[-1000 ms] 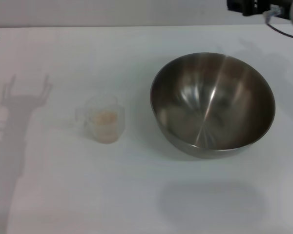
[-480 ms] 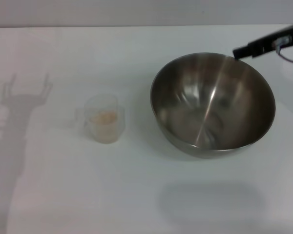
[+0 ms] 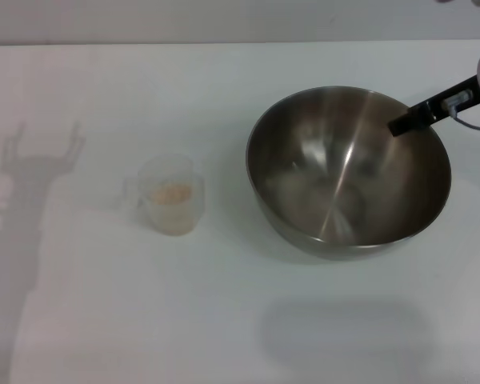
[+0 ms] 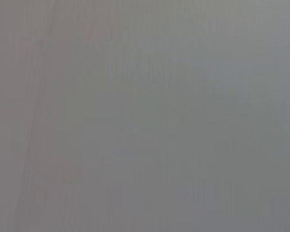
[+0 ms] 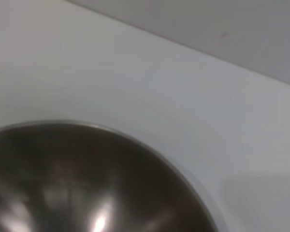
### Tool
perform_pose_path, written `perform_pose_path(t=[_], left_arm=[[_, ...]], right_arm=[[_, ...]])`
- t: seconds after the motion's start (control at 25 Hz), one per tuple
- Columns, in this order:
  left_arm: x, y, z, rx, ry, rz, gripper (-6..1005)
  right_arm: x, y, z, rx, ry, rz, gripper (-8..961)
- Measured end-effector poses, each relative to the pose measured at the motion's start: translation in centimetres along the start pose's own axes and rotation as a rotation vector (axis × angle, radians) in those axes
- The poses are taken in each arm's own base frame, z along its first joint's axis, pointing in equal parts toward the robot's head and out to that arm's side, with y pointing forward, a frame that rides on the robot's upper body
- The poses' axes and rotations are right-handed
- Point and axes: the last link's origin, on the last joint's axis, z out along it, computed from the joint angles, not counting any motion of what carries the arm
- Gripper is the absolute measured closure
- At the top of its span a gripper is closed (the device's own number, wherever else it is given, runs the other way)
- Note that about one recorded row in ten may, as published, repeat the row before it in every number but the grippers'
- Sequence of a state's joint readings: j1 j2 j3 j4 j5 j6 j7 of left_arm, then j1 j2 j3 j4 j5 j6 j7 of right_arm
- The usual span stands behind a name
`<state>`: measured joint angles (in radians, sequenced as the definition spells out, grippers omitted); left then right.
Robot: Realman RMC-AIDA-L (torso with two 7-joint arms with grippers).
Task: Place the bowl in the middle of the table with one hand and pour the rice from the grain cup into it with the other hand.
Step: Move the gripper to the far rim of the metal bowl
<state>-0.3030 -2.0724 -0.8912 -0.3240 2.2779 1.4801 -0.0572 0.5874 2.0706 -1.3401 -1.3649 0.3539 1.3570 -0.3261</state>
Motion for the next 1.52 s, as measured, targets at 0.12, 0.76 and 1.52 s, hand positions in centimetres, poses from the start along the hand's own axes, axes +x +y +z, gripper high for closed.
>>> perform_pose_path(t=[0.12,0.76,1.52], left_arm=[[0.0,0.0,0.0,0.000,-0.001,0.001,144],[0.1,0.2,0.4,-0.009,0.008,0.000,149],[0.2,0.7,1.3,-0.024,0.018,-0.003,155]], right_arm=[[0.3,0.1,0.5,-0.011,0.020,-0.007,249],[0.7,0.5,1.4,-0.068,0.025,-0.037,723],[-1.3,-1.3,-0.6,-0.148,-0.188,0.015,934]])
